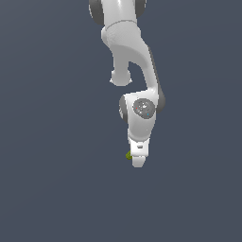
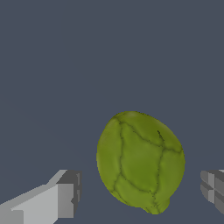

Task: Pick up the object and move it to a goal position.

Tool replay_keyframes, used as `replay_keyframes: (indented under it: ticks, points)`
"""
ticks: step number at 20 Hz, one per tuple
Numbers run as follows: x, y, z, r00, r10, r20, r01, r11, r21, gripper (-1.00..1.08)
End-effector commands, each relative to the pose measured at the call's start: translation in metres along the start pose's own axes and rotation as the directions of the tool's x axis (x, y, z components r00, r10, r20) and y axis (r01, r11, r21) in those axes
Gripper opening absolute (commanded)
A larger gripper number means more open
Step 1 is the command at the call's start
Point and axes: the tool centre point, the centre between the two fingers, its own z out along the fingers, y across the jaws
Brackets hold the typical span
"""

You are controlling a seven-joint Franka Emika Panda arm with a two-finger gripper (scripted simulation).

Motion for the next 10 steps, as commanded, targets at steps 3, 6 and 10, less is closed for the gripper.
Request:
replay_keyframes:
  ticks: [3,6,10]
  points:
    - [0.0,0.0001,0.0158,1.0,-0.001,0.0,0.001,1.0,0.0,1.0]
    - [-0.0001,0.0011,0.017,1.0,-0.001,0.0,0.001,1.0,0.0,1.0]
    - [-0.0001,0.0011,0.017,1.0,-0.001,0.0,0.001,1.0,0.0,-1.0]
